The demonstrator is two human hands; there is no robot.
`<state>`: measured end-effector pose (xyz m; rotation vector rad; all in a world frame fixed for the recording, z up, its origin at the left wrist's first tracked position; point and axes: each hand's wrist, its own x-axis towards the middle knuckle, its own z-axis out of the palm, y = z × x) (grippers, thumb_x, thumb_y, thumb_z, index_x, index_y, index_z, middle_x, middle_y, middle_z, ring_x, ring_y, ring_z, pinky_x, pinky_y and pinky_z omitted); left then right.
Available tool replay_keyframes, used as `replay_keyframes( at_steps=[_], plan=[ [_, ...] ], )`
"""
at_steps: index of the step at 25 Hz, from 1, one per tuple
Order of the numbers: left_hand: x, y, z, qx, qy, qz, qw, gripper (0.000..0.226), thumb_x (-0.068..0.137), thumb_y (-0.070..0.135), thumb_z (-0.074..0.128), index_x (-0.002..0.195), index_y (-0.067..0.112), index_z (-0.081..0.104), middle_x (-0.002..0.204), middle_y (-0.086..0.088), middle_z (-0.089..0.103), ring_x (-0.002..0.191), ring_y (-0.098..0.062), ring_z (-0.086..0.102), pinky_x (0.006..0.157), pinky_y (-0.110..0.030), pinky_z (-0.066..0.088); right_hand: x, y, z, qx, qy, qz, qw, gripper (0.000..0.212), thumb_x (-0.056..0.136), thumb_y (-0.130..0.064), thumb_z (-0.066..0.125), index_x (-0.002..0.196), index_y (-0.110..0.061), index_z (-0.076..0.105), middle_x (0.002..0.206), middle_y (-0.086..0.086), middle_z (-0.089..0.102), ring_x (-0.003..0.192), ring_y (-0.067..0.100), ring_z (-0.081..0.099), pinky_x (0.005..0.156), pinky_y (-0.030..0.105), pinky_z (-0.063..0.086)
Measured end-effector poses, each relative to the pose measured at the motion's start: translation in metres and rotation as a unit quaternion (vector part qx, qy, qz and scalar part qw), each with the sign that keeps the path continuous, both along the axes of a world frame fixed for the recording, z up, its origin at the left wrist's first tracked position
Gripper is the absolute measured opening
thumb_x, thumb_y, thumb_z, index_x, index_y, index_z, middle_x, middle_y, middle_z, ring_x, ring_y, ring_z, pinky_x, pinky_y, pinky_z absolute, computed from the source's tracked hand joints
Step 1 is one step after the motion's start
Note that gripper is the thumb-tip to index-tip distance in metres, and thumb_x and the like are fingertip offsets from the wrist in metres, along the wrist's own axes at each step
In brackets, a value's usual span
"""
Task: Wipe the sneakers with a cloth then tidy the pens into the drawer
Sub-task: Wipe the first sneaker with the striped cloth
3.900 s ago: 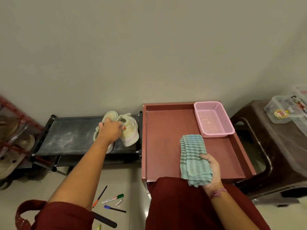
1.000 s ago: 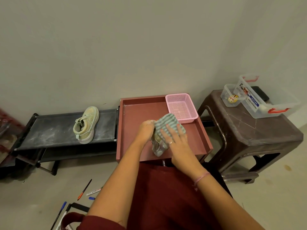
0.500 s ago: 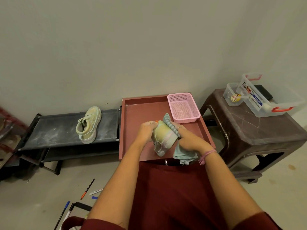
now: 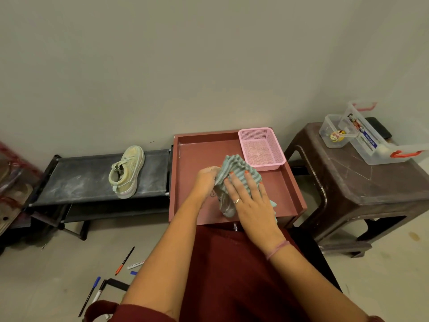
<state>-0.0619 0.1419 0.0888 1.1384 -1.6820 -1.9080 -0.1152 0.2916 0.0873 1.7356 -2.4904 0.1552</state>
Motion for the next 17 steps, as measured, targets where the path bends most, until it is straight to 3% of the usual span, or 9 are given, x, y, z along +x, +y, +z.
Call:
replay_keyframes(
  at_steps=[2,5,7,8,10,12,14,17],
  plan=[
    [-0.002,0.002,-0.001,0.002,0.005,-0.001,1.0,0.031,0.093,0.016,0.05,0.064,0.019,0.06,0.055,-0.001,0.053,0.048,-0.017,0.044,0.047,-0.028,0.029,-0.017,-0.011,0.016,0.022,-0.111,-0.021,0.993,0.072,0.087,-0.01,0.051,0.151,-0.015,0.017,0.156,0.006,0.02,0.144,0.03,0.017,0.117,0.045,0.021],
    [-0.004,0.005,-0.002,0.025,0.004,0.009,1.0,0.016,0.095,0.017,0.051,0.084,0.014,0.061,0.059,0.002,0.056,0.048,-0.012,0.049,0.041,-0.019,0.033,-0.058,-0.02,0.036,0.077,-0.336,-0.025,0.939,0.081,0.084,0.001,0.05,0.152,-0.023,0.012,0.157,0.0,0.012,0.144,0.026,0.009,0.119,0.037,0.009],
    [-0.005,0.004,0.0,0.029,0.001,0.018,0.999,0.015,0.095,0.018,0.051,0.085,0.014,0.061,0.061,0.002,0.056,0.051,-0.012,0.049,0.043,-0.019,0.035,-0.061,-0.023,0.04,0.088,-0.372,-0.033,0.923,0.081,0.084,0.004,0.047,0.152,-0.024,0.012,0.158,0.001,0.012,0.144,0.027,0.009,0.119,0.04,0.009],
    [-0.006,0.003,0.001,0.025,-0.002,0.019,1.0,0.018,0.095,0.017,0.051,0.08,0.015,0.061,0.059,0.004,0.056,0.05,-0.011,0.049,0.045,-0.02,0.034,-0.053,-0.022,0.034,0.082,-0.337,-0.045,0.937,0.08,0.085,0.001,0.049,0.152,-0.021,0.011,0.158,0.004,0.011,0.145,0.029,0.007,0.119,0.04,0.009],
    [-0.008,0.002,0.004,0.015,-0.008,0.013,1.0,0.026,0.094,0.015,0.049,0.071,0.016,0.059,0.052,0.006,0.055,0.047,-0.011,0.047,0.044,-0.019,0.033,-0.014,-0.012,0.011,0.024,-0.135,-0.052,0.989,0.068,0.089,-0.009,0.045,0.151,-0.013,0.017,0.156,0.012,0.018,0.144,0.036,0.011,0.116,0.048,0.017],
    [-0.008,0.002,0.005,0.021,-0.009,0.018,1.0,0.027,0.095,0.014,0.047,0.072,0.015,0.061,0.055,0.004,0.058,0.047,-0.009,0.049,0.045,-0.019,0.037,0.016,0.004,-0.016,0.023,0.015,-0.019,0.999,0.061,0.089,-0.017,0.039,0.148,-0.011,0.027,0.156,0.012,0.021,0.143,0.041,0.013,0.11,0.055,0.026],
    [-0.009,0.005,0.006,0.019,-0.002,0.02,1.0,0.032,0.097,0.013,0.046,0.07,0.015,0.063,0.058,0.004,0.06,0.047,-0.005,0.051,0.045,-0.017,0.04,0.023,0.017,-0.031,0.06,0.066,-0.013,0.996,0.067,0.087,-0.019,0.044,0.15,-0.015,0.022,0.159,0.008,0.012,0.145,0.038,0.003,0.111,0.056,0.022],
    [-0.009,0.007,0.007,0.014,0.005,0.01,1.0,0.035,0.095,0.011,0.046,0.064,0.016,0.059,0.05,0.006,0.055,0.042,-0.005,0.047,0.039,-0.016,0.034,0.016,0.007,-0.014,0.008,0.03,-0.051,0.998,0.064,0.088,-0.02,0.037,0.15,-0.015,0.023,0.156,0.008,0.022,0.143,0.035,0.018,0.11,0.056,0.028]
  ],
)
